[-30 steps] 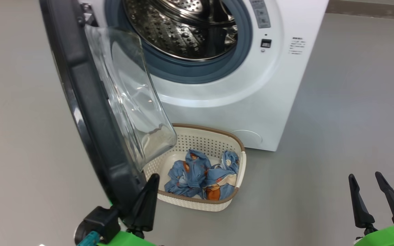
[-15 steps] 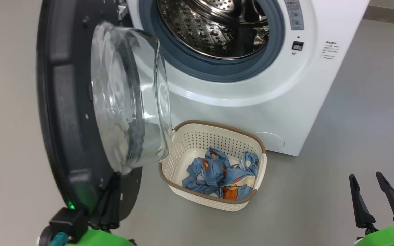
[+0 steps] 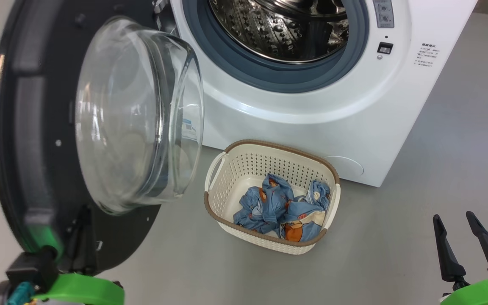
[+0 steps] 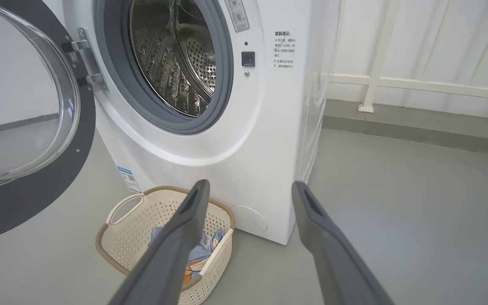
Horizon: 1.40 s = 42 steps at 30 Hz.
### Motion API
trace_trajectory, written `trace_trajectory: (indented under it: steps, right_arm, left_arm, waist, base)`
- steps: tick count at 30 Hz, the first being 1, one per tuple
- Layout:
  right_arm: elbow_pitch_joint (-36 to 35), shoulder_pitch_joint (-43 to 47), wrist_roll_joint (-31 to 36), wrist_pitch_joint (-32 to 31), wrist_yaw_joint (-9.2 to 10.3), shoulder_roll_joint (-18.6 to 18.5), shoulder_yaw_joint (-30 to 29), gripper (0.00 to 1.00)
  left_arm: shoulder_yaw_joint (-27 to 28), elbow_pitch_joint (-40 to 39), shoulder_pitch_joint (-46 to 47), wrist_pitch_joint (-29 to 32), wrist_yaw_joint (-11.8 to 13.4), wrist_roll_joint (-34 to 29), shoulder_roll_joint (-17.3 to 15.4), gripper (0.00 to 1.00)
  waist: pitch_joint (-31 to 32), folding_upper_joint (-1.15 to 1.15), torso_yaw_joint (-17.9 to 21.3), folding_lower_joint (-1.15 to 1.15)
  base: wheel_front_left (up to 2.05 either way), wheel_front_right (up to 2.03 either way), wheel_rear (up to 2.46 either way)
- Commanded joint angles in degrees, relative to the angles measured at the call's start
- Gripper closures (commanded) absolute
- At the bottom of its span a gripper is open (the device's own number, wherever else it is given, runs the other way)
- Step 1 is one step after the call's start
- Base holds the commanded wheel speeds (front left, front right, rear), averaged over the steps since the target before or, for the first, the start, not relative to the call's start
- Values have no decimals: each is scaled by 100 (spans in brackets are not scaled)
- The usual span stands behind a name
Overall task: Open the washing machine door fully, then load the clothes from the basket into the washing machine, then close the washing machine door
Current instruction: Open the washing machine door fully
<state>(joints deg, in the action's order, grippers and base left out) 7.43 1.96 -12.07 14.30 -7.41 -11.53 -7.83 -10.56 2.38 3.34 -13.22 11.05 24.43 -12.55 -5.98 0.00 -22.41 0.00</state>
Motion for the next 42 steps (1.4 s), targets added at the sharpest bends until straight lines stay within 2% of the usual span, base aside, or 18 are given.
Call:
trace_trajectory:
  steps: [1,10,20,27,39,42]
  right_arm:
    - [-154,-185,86,70,-8,-139,153,0]
    - [-133,-274,70,70,-8,-237,196,0]
    - [-138,-421,79,70,-8,-343,242,0]
    - [-163,-452,92,70,-8,-385,257,0]
    - [-180,-603,72,70,-8,-475,265,0]
    - [-184,-652,71,70,-8,-488,316,0]
  left_arm:
    - [385,-63,331,-76,112,-8,-242,100]
    - [867,278,596,-151,254,0,-370,100]
    - [1407,760,953,-175,264,-87,-456,100]
    - [1921,1038,1133,-176,134,-272,-484,100]
    - [2687,1716,1777,-177,-324,-684,-673,100]
    - [2937,1935,1953,-177,-373,-769,-739,100]
  waist:
    - [-54,0,3,0]
    - [-236,0,6,0]
    - [-417,0,9,0]
    - [-523,0,-13,0]
    - [-778,0,-2,0]
    - [-855,0,30,0]
  base:
    - [0,0,0]
    - [0,0,0]
    - [0,0,0]
    - [0,0,0]
    - [0,0,0]
    - [0,0,0]
